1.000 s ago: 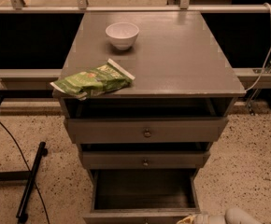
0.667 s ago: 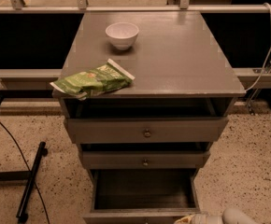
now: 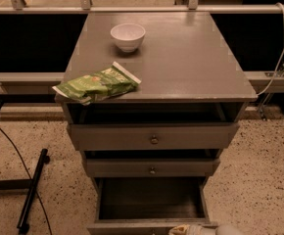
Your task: Close bottom drawer
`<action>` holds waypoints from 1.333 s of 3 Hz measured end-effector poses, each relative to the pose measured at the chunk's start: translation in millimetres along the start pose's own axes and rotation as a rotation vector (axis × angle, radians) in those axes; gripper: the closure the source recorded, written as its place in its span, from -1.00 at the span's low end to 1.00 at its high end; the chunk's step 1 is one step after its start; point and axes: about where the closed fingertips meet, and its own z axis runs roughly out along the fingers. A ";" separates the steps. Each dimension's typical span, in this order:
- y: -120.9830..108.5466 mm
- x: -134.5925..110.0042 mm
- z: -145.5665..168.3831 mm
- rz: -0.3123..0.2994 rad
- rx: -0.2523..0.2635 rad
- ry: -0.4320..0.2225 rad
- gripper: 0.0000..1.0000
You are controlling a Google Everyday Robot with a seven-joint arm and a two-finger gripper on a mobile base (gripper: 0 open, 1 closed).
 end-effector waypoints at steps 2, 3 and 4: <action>-22.5 25.2 56.0 0.083 0.096 -0.022 1.00; -37.1 42.2 86.5 0.100 0.115 -0.050 1.00; -64.2 49.3 105.5 0.086 0.142 -0.098 1.00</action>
Offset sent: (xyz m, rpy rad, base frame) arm 0.0638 0.0164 -0.0897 0.0485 -0.0145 -0.2067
